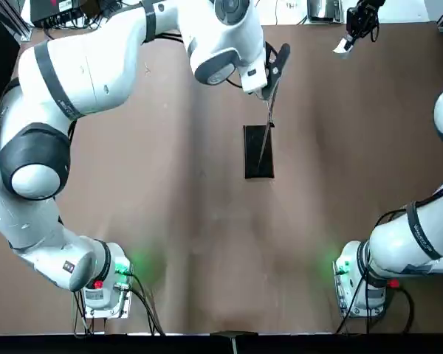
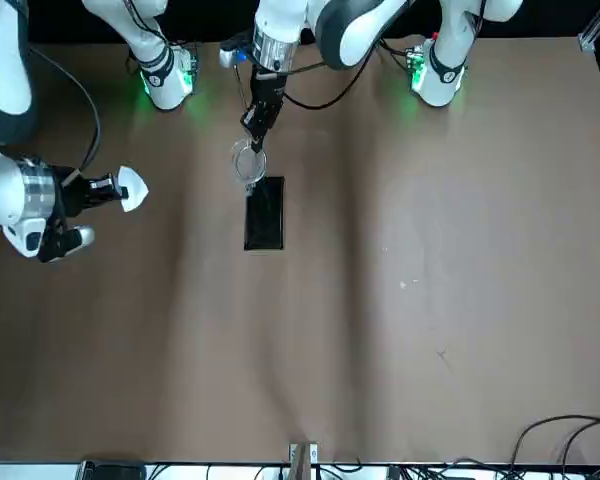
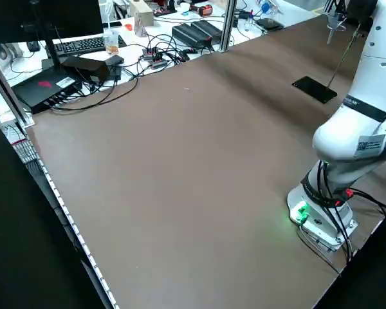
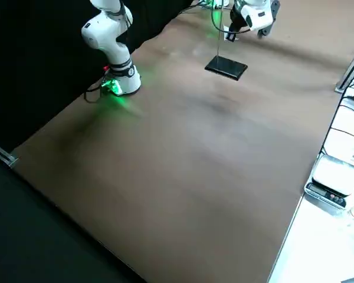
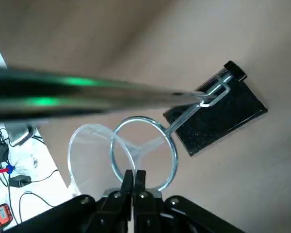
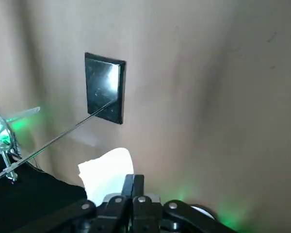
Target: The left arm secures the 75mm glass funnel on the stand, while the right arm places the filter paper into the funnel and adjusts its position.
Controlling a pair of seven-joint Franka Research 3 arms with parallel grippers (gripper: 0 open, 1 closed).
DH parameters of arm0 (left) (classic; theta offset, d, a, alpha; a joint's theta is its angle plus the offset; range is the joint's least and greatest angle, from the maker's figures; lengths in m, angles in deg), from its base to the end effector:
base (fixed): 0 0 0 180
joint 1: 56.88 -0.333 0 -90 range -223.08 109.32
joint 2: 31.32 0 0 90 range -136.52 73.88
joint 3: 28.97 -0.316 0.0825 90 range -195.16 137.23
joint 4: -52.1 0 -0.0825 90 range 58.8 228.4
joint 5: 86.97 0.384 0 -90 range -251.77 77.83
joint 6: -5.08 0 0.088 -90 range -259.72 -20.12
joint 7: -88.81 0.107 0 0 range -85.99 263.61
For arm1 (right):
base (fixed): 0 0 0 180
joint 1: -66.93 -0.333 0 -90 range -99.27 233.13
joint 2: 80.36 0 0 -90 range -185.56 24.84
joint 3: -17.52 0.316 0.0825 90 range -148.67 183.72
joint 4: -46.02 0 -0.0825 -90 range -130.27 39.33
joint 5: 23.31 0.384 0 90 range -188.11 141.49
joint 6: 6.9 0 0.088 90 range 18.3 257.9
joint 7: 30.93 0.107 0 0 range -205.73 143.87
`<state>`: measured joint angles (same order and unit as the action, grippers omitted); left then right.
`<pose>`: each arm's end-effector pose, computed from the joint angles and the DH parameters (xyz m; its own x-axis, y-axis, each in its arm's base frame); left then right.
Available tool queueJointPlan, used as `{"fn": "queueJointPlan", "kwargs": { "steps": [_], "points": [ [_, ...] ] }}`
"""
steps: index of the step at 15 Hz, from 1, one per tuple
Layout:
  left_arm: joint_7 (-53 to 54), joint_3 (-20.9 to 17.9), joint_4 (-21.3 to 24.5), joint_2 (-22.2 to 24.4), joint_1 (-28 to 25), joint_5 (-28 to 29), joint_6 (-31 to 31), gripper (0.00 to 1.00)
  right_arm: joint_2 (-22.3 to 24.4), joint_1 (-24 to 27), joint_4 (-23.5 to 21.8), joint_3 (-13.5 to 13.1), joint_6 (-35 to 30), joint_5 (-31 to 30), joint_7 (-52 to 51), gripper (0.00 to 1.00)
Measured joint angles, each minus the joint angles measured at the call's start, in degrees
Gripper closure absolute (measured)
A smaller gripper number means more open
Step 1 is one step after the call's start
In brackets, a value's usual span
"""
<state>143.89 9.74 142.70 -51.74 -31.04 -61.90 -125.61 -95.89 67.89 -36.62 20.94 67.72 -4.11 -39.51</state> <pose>0.3581 -0.5841 0.5147 -0.6186 -0.7830 0.0654 -0.7221 0.5338 -0.4399 0.5927 0.0629 0.5171 0.9054 0.2695 -0.3280 0.1282 -0.9101 -0.3939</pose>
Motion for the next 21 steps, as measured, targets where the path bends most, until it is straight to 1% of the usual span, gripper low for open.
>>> {"fn": "queueJointPlan", "kwargs": {
  "steps": [2,3,4,5,6,7,8,10,11,15,16,18,21],
  "points": [
    [-0.32,0.0,0.15,0.0,0.11,0.38,-0.02,0.97,0.12,-0.59,0.02,0.1,0.0,0.01,-0.01,0.99],
    [-0.37,-0.01,0.19,0.0,0.1,0.46,-0.02,0.96,0.5,-1.97,0.15,0.23,-0.02,0.03,-0.01,0.99],
    [-0.37,-0.08,0.19,-0.02,0.08,0.77,-0.06,0.93,0.65,-2.58,0.21,0.26,-0.02,0.05,-0.01,0.99],
    [-0.37,-0.08,0.19,-0.02,0.08,0.77,-0.06,0.93,0.65,-2.58,0.21,0.26,-0.02,0.05,-0.01,0.99],
    [-0.37,-0.12,0.19,-0.08,-0.04,1.42,-0.24,0.8,0.8,-3.22,0.23,0.3,-0.03,0.45,0.0,0.99],
    [-0.37,-0.12,0.19,-0.09,-0.13,2.19,-0.56,0.6,1.01,-3.83,0.24,0.33,-0.05,2.33,0.02,0.99],
    [-0.38,-0.12,0.19,-0.09,-0.16,2.31,-0.62,0.51,1.12,-3.94,0.24,0.36,-0.09,2.92,0.02,0.99],
    [-0.51,-0.11,0.12,-0.08,-0.37,2.32,-0.71,0.33,1.27,-4.28,0.24,0.43,-0.22,3.42,0.02,0.99],
    [-0.51,-0.11,0.12,-0.08,-0.37,2.32,-0.71,0.33,1.27,-4.28,0.24,0.43,-0.22,3.42,0.02,0.99],
    [-4.06,-0.1,-0.44,0.07,-2.1,1.66,-0.72,0.0,1.44,-7.57,0.25,0.49,-0.23,3.74,2.6,0.99],
    [-5.33,-0.09,-0.65,0.29,-2.53,0.54,-0.72,0.0,1.44,-8.58,0.25,0.5,-0.18,3.75,3.38,0.99],
    [-8.69,-0.04,-0.99,1.87,-3.38,-5.06,-0.1,0.0,1.45,-10.79,0.26,0.51,-0.08,4.38,6.29,0.99],
    [-14.64,0.0,-1.72,4.48,-6.32,-11.44,3.71,0.0,1.45,-12.99,0.27,0.5,-0.06,4.96,8.88,0.99]
  ]
}}
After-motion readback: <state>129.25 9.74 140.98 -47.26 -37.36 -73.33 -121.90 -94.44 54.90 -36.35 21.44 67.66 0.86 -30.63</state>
